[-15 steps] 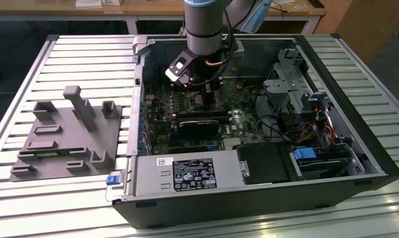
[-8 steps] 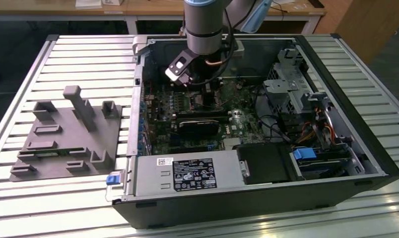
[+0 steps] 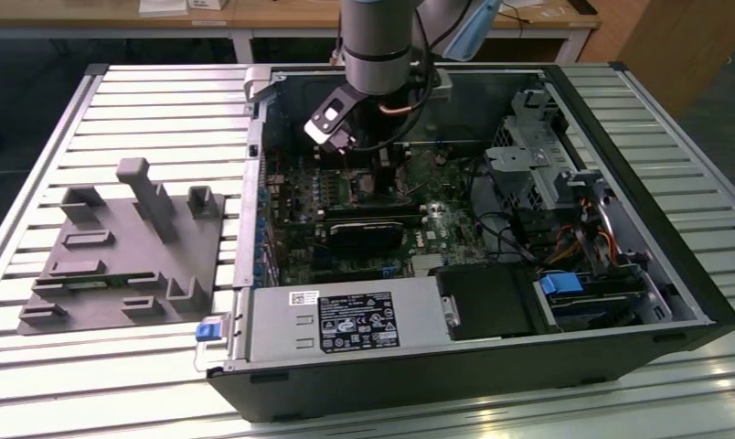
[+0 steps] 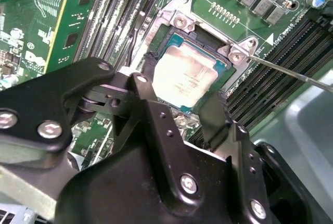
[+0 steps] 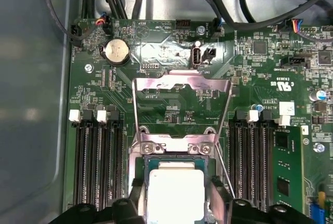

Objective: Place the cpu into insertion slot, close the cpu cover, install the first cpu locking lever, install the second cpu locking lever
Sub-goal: 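Place the cpu into insertion slot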

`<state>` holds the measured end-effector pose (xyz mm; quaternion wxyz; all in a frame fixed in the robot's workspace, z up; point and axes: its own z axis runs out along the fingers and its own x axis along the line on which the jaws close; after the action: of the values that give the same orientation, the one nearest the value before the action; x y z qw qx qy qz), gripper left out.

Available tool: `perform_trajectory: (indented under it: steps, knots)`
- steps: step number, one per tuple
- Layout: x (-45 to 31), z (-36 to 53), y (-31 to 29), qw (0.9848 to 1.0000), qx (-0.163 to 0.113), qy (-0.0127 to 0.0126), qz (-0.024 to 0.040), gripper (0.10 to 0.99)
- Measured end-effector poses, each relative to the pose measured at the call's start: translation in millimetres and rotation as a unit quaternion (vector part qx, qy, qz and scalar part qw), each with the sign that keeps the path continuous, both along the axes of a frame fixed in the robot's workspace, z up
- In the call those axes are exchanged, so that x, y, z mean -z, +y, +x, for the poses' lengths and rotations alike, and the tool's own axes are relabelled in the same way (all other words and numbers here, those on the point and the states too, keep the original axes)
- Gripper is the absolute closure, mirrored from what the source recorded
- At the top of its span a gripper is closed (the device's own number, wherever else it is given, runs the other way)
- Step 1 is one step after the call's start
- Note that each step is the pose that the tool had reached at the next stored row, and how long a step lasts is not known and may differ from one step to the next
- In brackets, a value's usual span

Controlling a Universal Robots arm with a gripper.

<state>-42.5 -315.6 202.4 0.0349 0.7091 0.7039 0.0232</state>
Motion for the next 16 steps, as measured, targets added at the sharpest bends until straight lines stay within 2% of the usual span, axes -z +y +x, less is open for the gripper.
perform_trajectory:
  steps: [2, 3, 4, 5, 8, 9, 10, 12, 16]
  knots:
    - [-1.7, 1.3, -0.3, 1.0000, 0.000, 0.0031, 0.0000, 0.608]
    - [-2.3, 2.1, -0.5, 1.0000, 0.000, 0.0048, 0.0000, 0.608]
    - [-2.9, 2.6, -0.8, 1.0000, 0.000, 0.0066, 0.0001, 0.667]
    - [-3.2, 3.0, -1.2, 1.0000, 0.000, 0.0080, 0.0001, 0.667]
    - [-3.9, 4.1, -2.0, 0.9999, 0.000, 0.0118, 0.0000, 0.843]
    - [-4.1, 4.4, -2.3, 0.9999, 0.000, 0.0129, 0.0000, 0.843]
    - [-4.5, 4.6, -2.4, 0.9999, 0.000, 0.0137, 0.0000, 0.843]
    - [-5.6, 4.8, -2.6, 0.9999, 0.000, 0.0146, 0.0000, 0.957]
    - [-7.5, 5.0, -2.5, 0.9999, 0.000, 0.0158, 0.0001, 0.980]
